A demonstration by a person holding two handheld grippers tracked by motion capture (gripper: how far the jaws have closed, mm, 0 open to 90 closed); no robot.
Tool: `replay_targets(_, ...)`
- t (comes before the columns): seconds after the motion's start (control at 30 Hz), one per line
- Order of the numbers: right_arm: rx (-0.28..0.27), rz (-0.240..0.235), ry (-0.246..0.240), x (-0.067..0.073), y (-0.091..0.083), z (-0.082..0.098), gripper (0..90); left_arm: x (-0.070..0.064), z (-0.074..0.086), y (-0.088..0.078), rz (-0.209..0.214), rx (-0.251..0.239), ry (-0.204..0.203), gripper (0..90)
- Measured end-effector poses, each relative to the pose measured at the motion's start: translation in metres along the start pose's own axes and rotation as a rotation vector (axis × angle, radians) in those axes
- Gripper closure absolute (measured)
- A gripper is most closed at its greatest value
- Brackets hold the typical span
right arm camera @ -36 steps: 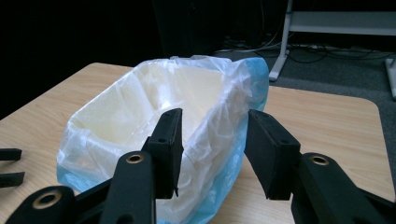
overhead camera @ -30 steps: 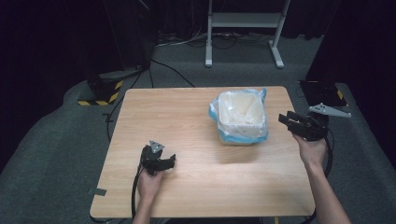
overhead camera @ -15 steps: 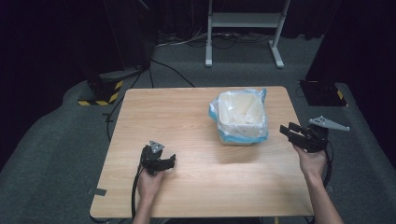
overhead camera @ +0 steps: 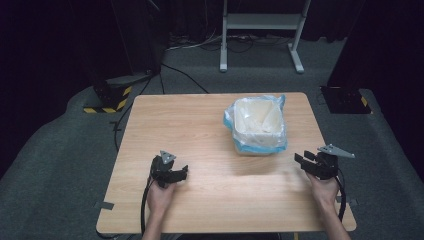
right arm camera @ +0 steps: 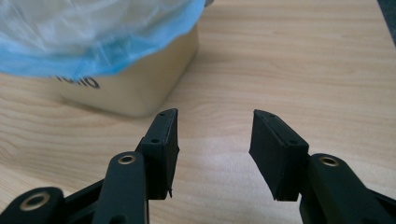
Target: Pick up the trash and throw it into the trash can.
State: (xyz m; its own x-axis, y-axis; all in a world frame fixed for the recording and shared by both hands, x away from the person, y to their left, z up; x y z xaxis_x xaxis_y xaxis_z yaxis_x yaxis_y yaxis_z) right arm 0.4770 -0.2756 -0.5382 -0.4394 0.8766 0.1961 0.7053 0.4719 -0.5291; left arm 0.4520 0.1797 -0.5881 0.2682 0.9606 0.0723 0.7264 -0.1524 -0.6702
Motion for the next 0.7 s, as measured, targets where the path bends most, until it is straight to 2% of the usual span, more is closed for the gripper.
replay_targets(0.2, 0.027, 0.016, 0.009, -0.003, 0.008, 0.017, 50.9, 0.0, 0.0, 0.0, 0.001, -0.001, 0.0, 22.0)
replay_targets(0.37, 0.079, 0.051, -0.027, -0.005, 0.017, 0.03, 50.1, 0.0, 0.0, 0.0, 0.0, 0.0, 0.0, 22.0)
replay_targets(0.43, 0.109, 0.065, -0.026, -0.006, 0.021, 0.035, 48.1, 0.0, 0.0, 0.0, 0.0, 0.0, 0.0, 22.0)
replay_targets(0.53, 0.115, 0.072, -0.04, -0.006, 0.023, 0.035, 46.7, 0.0, 0.0, 0.0, 0.0, 0.0, 0.0, 22.0)
replay_targets(0.63, 0.125, 0.08, -0.069, -0.005, 0.024, 0.035, 44.2, 0.0, 0.0, 0.0, 0.0, 0.0, -0.002, 22.0)
replay_targets(0.7, 0.137, 0.115, -0.112, -0.003, 0.025, 0.036, 42.9, 0.0, 0.0, 0.0, 0.0, 0.0, -0.002, 22.0)
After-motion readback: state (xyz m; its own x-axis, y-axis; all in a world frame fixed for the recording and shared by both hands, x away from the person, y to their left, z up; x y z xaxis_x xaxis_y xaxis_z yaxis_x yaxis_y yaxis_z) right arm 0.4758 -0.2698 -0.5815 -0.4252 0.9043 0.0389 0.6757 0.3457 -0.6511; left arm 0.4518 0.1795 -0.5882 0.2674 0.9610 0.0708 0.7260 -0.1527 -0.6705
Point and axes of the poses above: each handheld gripper's, and its own axes: y roughly forward along the jaws, z roughly out of its underside, x roughly to its left, the point moved 9 cm from there along y, roughly forward along the jaws, and after that the axes turned 6 degrees about -z, right-handed, at the moved point
